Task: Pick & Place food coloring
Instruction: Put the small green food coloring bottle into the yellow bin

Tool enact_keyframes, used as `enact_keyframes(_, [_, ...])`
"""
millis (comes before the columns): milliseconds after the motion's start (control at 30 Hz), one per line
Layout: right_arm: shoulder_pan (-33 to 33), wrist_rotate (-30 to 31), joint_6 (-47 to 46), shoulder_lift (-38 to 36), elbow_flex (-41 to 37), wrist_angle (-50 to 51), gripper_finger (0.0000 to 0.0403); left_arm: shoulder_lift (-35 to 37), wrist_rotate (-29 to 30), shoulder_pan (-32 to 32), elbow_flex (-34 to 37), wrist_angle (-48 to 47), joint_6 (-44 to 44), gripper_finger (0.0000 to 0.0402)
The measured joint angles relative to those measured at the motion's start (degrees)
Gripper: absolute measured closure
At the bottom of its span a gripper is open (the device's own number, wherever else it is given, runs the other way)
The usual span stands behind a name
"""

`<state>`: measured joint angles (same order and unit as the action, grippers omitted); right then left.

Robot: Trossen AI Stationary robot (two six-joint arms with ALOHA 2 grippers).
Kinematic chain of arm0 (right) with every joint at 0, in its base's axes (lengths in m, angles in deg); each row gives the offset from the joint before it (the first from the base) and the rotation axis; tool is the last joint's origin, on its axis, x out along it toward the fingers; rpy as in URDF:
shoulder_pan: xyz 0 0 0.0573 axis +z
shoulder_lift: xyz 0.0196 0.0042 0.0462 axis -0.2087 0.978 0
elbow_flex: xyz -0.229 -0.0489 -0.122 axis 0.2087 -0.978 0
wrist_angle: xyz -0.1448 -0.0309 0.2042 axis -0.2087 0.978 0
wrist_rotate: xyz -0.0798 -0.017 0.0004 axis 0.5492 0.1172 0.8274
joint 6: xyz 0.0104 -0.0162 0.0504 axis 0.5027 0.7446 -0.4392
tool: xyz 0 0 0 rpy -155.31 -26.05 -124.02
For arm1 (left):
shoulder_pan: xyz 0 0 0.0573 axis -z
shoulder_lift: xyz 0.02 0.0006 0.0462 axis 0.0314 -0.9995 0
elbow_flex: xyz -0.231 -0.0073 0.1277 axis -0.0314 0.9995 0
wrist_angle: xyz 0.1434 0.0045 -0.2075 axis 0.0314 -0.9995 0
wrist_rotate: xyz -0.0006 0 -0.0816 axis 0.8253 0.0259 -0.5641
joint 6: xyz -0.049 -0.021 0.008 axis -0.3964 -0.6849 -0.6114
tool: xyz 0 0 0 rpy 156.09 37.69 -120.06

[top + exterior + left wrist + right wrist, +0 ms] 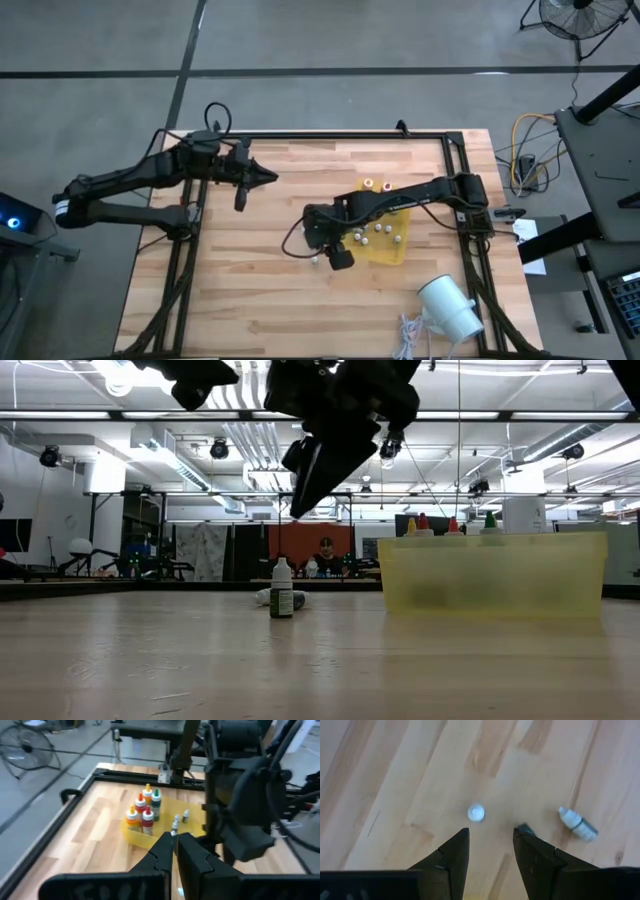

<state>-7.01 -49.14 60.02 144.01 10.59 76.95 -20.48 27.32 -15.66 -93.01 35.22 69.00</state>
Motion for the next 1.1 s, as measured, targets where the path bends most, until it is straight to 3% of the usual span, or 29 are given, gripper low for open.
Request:
enact_keyframes(567, [1.4, -1.9, 1.1, 1.1, -3.6, -11.8, 0.0257, 0.5, 6.1, -0.2, 3.9, 4.5, -1.9, 0.0401])
enact_keyframes(1100, [1.7, -3.1, 3.2, 5.6, -3.7, -12.1, 0.0257, 0.6, 6.1, -0.3, 3.9, 5.2, -4.0, 0.0401])
